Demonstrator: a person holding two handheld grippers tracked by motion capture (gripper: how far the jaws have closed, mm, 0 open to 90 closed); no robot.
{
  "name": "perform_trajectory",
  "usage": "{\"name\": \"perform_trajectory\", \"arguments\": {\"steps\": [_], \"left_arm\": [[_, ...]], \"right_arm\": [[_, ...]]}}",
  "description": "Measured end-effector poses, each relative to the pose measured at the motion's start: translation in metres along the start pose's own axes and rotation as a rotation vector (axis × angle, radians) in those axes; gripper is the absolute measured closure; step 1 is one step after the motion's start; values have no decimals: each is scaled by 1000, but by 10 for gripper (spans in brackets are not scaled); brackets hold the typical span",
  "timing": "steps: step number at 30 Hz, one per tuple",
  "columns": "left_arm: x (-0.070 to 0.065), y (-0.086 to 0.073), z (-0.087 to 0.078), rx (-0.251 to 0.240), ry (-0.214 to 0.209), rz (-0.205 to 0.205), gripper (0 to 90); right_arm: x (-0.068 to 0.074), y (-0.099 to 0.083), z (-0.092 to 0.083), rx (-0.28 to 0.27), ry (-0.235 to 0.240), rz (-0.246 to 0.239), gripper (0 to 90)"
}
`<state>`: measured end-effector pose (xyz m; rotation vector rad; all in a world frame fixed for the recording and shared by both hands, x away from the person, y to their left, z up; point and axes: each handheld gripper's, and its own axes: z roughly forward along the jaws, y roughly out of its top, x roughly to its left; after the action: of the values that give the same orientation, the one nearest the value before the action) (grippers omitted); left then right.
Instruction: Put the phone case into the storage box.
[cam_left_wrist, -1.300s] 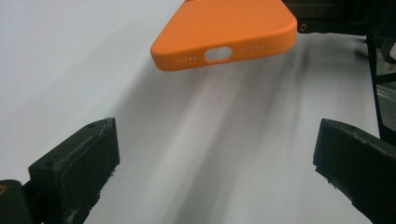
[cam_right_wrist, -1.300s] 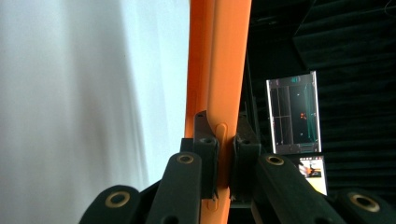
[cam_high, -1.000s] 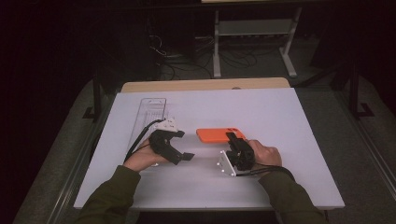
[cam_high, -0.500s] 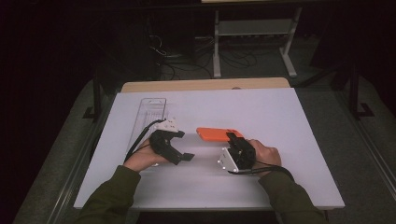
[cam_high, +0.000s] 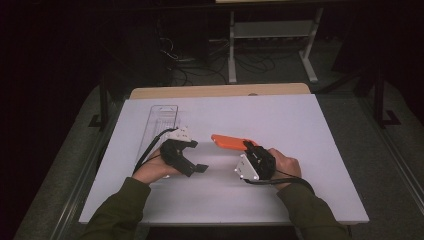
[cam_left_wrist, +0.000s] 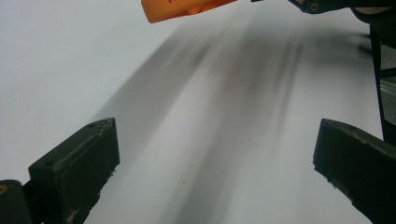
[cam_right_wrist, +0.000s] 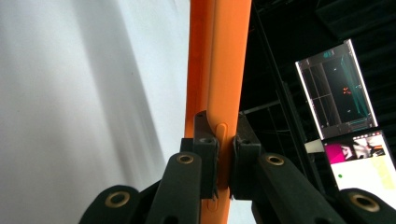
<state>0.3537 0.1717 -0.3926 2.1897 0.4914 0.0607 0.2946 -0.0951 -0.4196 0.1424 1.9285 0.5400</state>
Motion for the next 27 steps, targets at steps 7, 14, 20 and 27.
{"name": "perform_trajectory", "arguments": {"steps": [7, 14, 20, 27], "left_arm": [[1, 0, -1, 16, 0, 19, 0], [1, 0, -1, 18, -1, 20, 0], [1, 0, -1, 21, -1, 18, 0], [0, 0, -1, 22, -1, 6, 0]], "right_arm": [[-5, -2, 1, 5, 27, 62, 827], [-9, -4, 0, 8, 67, 172, 826], [-12, -4, 1, 9, 93, 258, 825], [-17, -6, 3, 18, 123, 309, 825]]}}
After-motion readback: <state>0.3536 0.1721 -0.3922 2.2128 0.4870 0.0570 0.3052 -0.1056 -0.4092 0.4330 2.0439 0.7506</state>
